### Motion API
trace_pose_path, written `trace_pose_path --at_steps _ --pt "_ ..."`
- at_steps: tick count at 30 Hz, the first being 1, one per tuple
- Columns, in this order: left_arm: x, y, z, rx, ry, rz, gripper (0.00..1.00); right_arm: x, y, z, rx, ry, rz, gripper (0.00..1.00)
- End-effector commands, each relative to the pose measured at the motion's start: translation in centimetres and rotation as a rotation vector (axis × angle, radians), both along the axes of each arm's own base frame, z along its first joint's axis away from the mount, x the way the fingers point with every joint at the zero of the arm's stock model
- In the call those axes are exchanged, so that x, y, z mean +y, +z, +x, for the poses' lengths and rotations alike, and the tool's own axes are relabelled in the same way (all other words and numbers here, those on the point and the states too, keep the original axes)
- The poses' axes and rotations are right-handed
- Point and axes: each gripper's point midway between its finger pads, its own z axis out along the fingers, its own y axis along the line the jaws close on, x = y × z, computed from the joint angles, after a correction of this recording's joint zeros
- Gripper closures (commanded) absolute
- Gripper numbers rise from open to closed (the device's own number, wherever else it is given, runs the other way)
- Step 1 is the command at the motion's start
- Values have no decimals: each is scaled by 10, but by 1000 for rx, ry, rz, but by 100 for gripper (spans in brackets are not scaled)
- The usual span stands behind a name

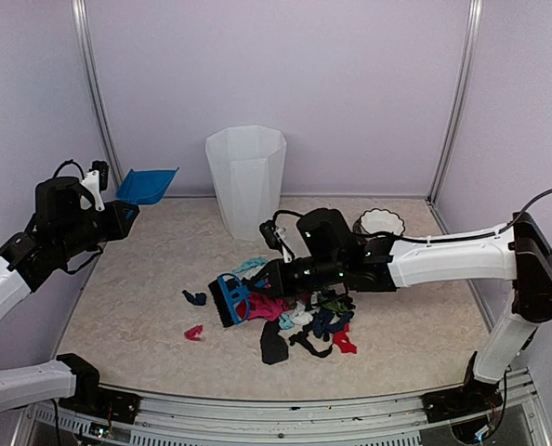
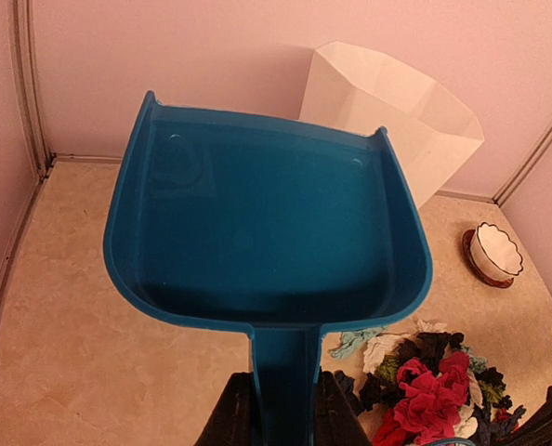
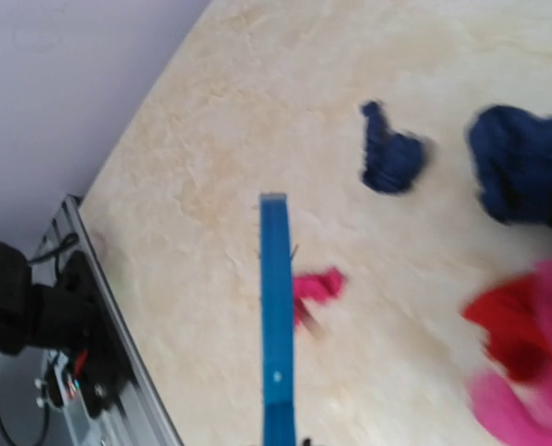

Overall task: Sweep away the paper scraps from the table
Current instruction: Sweep the paper scraps at the center of the board.

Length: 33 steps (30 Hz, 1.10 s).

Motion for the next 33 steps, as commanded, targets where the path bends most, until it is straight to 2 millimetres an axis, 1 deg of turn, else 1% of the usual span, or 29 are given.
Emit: trace_pose_path --at_steps 1,5,6,9,13,16,18,19,20,23,27,33 --pt "-1 0 1 -2 -2 1 100 45 5 3 35 11 92 100" --pt "-1 0 0 -2 -2 0 100 78 -16 4 106 3 109 100" --pt "0 0 0 -3 0 1 100 89 -24 6 128 4 107 100" --pt "0 -1 1 -2 3 3 100 112 -39 6 186 0 113 100" --pt "0 -1 1 -2 2 3 100 130 -66 10 260 -35 94 100" --pt "0 -1 1 0 4 4 100 136 -86 17 304 -86 66 100" --pt "0 -1 1 0 3 4 100 133 -99 27 308 -147 33 100" --pt "0 -1 1 -1 4 4 100 128 -109 34 304 -191 -1 100" --pt "0 -1 1 -1 4 3 100 126 -112 39 304 -214 -11 100" --pt "0 -1 1 -1 2 3 100 109 -127 53 315 -292 -67 100" --pt "0 -1 1 0 2 3 100 82 -137 65 316 -375 -118 100" --pt "0 -2 1 1 1 3 100 33 -147 73 321 -477 -194 100"
